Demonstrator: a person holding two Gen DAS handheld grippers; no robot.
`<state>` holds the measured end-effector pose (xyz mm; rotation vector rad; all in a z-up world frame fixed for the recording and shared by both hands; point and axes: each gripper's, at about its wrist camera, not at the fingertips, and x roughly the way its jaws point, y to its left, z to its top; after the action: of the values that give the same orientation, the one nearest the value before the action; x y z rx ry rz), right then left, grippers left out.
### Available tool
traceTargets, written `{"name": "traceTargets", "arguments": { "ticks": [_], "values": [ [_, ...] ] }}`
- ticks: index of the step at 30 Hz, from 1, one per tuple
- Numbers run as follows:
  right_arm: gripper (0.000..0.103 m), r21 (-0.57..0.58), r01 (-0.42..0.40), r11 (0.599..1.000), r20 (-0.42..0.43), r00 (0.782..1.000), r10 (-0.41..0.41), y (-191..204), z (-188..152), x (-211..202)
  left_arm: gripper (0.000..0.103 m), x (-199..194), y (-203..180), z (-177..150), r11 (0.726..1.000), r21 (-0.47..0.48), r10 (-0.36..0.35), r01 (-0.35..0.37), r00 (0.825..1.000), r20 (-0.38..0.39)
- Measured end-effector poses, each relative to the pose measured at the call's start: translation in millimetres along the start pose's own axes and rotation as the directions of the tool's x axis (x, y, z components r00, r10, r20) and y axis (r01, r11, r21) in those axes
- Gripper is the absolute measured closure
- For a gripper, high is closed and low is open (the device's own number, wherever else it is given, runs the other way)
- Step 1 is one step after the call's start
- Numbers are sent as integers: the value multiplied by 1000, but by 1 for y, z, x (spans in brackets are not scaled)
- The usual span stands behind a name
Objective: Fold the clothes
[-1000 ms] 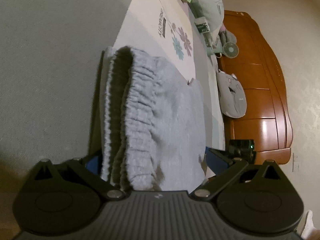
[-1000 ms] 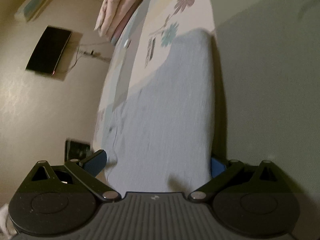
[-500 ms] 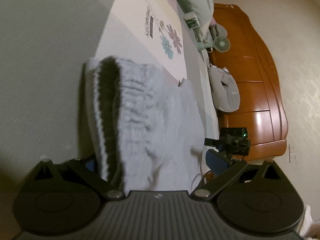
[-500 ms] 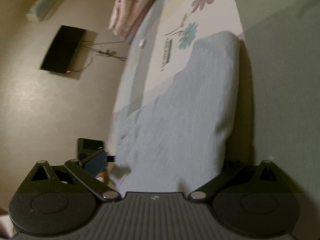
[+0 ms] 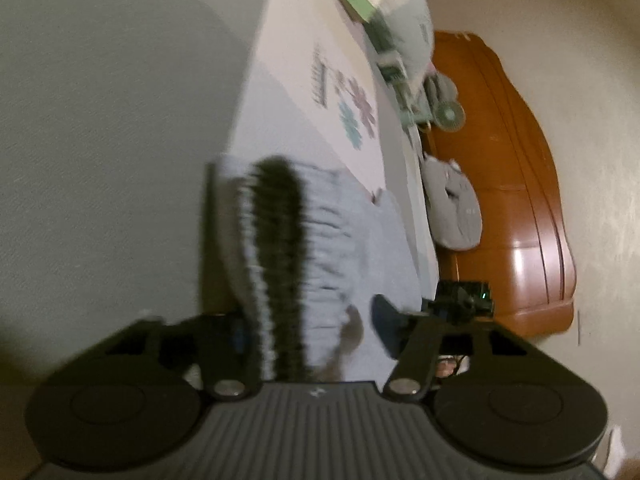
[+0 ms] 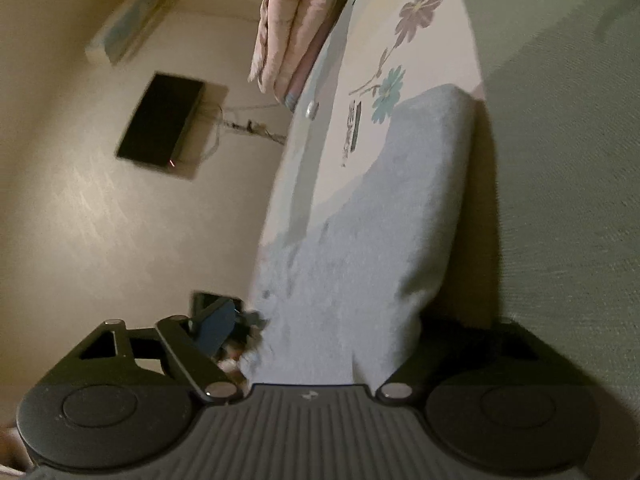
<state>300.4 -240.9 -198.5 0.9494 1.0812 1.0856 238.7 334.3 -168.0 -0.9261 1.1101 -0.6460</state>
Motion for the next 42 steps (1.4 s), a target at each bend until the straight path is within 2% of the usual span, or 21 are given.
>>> {"name": "traceTargets", "arguments": {
  "ticks": [2, 11, 14, 15, 16, 17, 19, 21, 25, 29, 35, 42],
  "values": [
    [18, 6, -1, 1000, -2, 1000, 1, -1, 0, -2, 50, 0, -1, -1, 1000, 6, 10, -10, 1000, 2],
    [20, -52, 131, 990, -91, 987, -136, 13, 3, 21, 45, -2, -4, -13, 999, 32, 2, -1, 999, -35],
    [47, -48, 168, 985, -110, 979, -172, 10, 9, 27, 59, 3, -1, -6, 1000, 6, 11, -11, 999, -37],
    [67, -20, 186, 982, -109, 976, -187, 4, 11, 28, 60, 4, -1, -5, 1000, -1, 13, -13, 999, -35],
    [91, 11, 206, 978, -109, 973, -204, -3, 11, 27, 60, 4, 0, -5, 1000, -8, 15, -15, 999, -33],
    [91, 50, 207, 977, -109, 974, -200, -11, 10, 25, 60, 4, -1, -6, 1000, -7, 20, -20, 999, -28],
    [90, 53, 178, 983, -92, 981, -173, -13, 7, 20, 62, 3, -1, -9, 999, -8, 32, -32, 999, -15],
    [90, 7, 232, 973, -82, 970, -231, -4, 3, 25, 64, 3, -2, -11, 999, -14, 47, -47, 999, -2],
    [89, -18, 278, 960, -41, 959, -279, 5, -7, 22, 68, 2, -12, -16, 995, -3, 97, -97, 995, 34],
    [86, -67, 336, 940, 15, 942, -336, 19, -16, 21, 68, 2, -32, -24, 983, 53, 172, -176, 982, 79],
    [86, -190, 335, 923, 72, 942, -327, 59, -27, 10, 71, -4, -71, -26, 964, 147, 206, -220, 973, 106],
    [87, -327, 336, 883, 137, 942, -308, 105, -39, -4, 72, 10, -141, -24, 919, 298, 234, -257, 966, 111]
  ]
}}
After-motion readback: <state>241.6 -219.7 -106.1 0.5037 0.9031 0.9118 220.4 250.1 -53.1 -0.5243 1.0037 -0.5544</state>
